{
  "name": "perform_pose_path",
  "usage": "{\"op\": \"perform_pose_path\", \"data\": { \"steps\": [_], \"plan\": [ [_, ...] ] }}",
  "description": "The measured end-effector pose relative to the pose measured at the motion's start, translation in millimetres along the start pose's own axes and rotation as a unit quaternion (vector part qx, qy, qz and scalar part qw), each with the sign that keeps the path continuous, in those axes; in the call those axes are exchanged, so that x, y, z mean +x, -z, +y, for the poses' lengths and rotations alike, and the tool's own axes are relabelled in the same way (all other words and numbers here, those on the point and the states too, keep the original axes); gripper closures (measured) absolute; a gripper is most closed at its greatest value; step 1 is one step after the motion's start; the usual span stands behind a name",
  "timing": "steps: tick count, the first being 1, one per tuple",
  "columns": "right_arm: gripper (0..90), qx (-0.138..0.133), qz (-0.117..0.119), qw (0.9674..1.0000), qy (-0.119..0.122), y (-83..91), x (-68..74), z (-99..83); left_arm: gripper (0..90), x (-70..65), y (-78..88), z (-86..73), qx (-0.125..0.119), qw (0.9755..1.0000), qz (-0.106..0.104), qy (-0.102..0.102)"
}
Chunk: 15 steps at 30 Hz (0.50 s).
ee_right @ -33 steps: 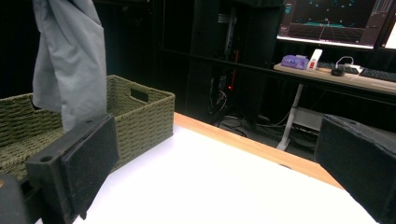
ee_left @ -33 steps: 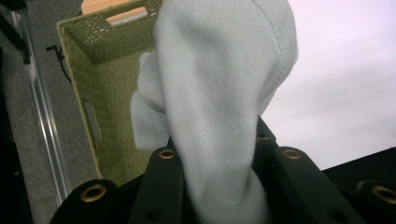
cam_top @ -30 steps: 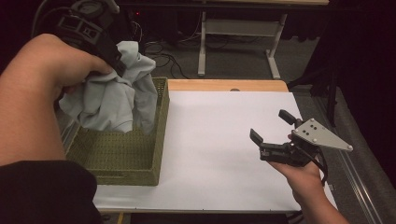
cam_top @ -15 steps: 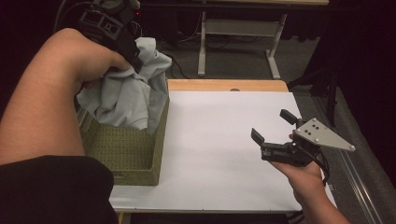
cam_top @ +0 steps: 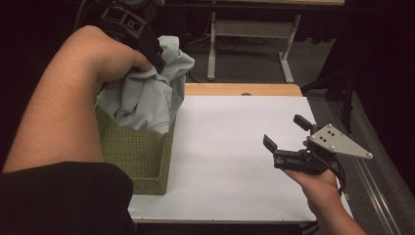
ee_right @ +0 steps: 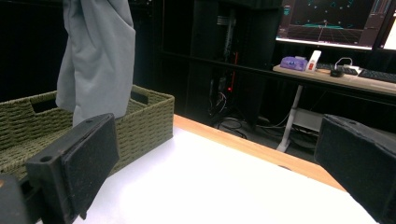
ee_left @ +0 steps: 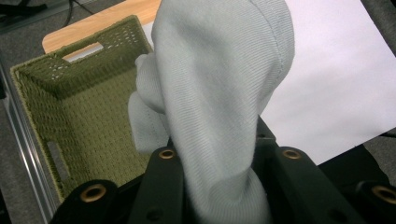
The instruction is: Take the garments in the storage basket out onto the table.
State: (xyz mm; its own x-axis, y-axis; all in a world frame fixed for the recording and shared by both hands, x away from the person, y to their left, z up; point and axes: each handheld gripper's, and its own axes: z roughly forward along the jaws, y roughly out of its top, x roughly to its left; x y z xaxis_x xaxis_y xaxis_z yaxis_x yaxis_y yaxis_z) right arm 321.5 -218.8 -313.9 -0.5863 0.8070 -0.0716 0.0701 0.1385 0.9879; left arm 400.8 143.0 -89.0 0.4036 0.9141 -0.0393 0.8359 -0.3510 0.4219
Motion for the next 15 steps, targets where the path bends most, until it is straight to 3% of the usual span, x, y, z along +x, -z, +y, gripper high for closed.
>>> {"op": "perform_pose_path", "data": {
  "steps": [15],
  "plan": [
    [0.5,-0.001,0.000,1.0000,-0.001,-0.5,-0.8,-0.5,73.7,-14.8,-2.5,9.2,-0.006,0.9999,-0.011,-0.010]
  ]
}}
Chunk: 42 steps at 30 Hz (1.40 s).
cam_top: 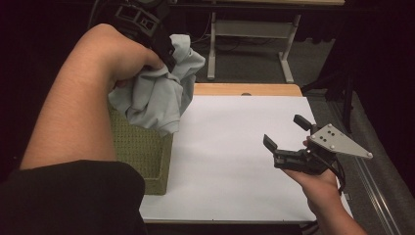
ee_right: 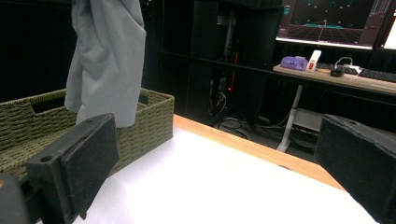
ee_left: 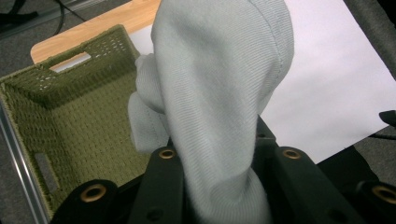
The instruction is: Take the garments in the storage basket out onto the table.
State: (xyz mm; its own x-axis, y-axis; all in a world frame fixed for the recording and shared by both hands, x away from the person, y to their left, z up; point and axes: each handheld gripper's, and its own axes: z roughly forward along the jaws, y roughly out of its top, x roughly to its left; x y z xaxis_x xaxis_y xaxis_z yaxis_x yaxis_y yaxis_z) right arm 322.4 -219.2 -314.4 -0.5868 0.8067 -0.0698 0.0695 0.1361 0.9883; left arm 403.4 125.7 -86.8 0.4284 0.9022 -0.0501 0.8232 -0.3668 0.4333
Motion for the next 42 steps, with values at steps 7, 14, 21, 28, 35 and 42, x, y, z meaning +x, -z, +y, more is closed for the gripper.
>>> {"op": "perform_pose_path", "data": {
  "steps": [7,14,21,28,35,42],
  "plan": [
    [0.5,0.000,-0.001,1.0000,-0.001,1.1,-1.0,0.1,73.7,-8.5,-0.5,5.1,-0.004,0.9999,-0.005,-0.009],
    [0.5,-0.001,-0.001,1.0000,0.000,1.9,-0.9,0.4,73.7,-16.2,-2.8,9.4,-0.006,0.9997,-0.014,-0.018],
    [0.5,-0.001,-0.002,1.0000,-0.001,2.2,-1.4,0.3,73.7,-17.6,-2.9,11.8,-0.008,0.9997,-0.016,-0.018],
    [0.5,-0.001,-0.004,1.0000,-0.001,2.5,-2.4,0.1,73.7,-23.8,-0.1,15.2,-0.017,0.9992,-0.025,-0.024],
    [0.5,-0.003,-0.003,1.0000,0.000,3.1,-1.6,1.0,73.7,-29.0,-5.3,18.9,-0.014,0.9991,-0.026,-0.030],
    [0.5,-0.003,-0.004,1.0000,-0.001,3.4,-2.7,0.6,73.6,-28.3,-15.0,19.5,-0.013,0.9991,-0.028,-0.029]
  ]
}}
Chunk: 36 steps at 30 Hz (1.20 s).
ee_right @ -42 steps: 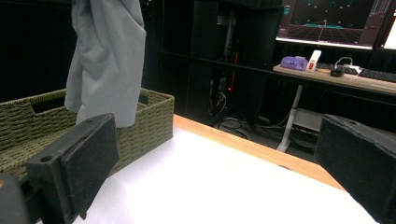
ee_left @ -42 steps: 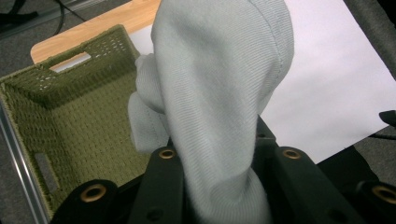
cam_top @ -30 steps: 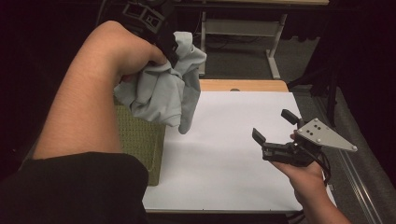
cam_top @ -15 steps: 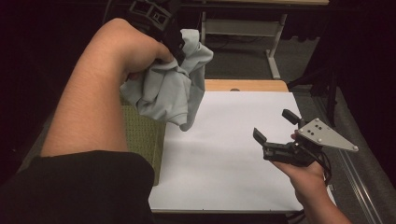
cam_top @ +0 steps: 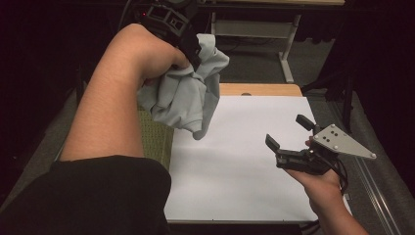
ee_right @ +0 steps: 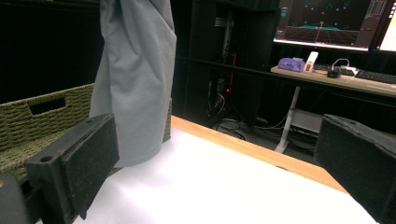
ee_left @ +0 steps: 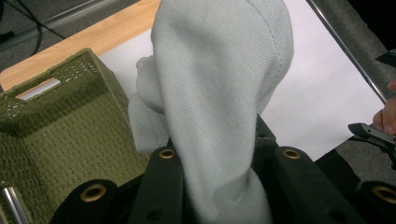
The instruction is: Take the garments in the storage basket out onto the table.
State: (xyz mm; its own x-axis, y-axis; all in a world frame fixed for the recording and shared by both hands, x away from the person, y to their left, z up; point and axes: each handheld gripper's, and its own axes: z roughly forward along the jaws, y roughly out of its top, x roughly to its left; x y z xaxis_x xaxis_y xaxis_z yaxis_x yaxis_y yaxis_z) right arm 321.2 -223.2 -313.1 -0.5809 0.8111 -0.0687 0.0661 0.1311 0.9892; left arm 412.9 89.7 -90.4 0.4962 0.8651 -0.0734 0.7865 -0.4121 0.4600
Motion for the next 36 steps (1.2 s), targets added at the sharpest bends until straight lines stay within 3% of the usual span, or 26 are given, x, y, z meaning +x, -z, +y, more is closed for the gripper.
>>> {"op": "perform_pose_path", "data": {
  "steps": [17,36],
  "plan": [
    [0.5,0.001,0.000,1.0000,0.000,0.4,-0.8,-0.5,73.6,-1.2,-28.3,0.6,0.012,0.9997,-0.021,-0.005],
    [0.5,0.007,0.000,1.0000,0.003,-1.3,-1.3,-2.9,73.6,11.7,-73.7,-14.7,0.033,0.9983,-0.047,0.009]
  ]
}}
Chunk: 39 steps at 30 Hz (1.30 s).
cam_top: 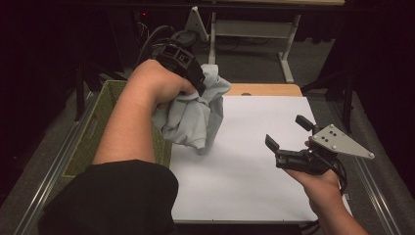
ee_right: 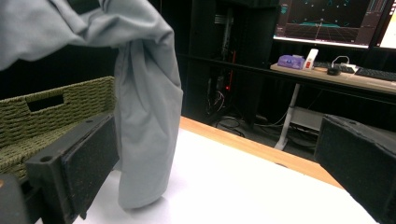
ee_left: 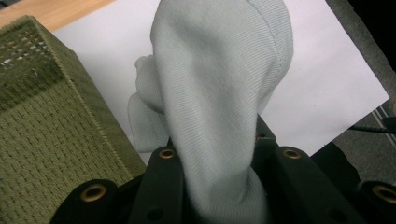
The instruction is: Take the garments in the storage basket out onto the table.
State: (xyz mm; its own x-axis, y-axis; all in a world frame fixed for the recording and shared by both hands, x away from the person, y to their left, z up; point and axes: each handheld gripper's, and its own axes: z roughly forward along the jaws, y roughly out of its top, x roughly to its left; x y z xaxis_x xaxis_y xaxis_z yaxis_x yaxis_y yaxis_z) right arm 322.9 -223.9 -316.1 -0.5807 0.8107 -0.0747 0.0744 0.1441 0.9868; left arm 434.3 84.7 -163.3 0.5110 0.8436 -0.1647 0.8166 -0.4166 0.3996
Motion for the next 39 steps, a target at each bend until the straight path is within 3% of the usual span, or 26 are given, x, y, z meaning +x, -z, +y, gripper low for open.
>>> {"op": "perform_pose_path", "data": {
  "steps": [10,21,39],
  "plan": [
    [0.4,0.000,-0.001,1.0000,-0.001,0.1,-0.3,0.0,73.5,6.6,-23.8,-4.1,0.004,1.0000,-0.006,0.006],
    [0.5,0.000,-0.001,1.0000,-0.002,0.0,-0.1,-0.1,73.3,13.5,-46.0,-7.5,0.009,0.9999,0.002,0.015],
    [0.5,0.001,0.001,1.0000,0.001,-0.7,0.2,-1.0,72.6,27.7,-105.8,-13.7,0.026,0.9992,0.009,0.028]
  ]
}}
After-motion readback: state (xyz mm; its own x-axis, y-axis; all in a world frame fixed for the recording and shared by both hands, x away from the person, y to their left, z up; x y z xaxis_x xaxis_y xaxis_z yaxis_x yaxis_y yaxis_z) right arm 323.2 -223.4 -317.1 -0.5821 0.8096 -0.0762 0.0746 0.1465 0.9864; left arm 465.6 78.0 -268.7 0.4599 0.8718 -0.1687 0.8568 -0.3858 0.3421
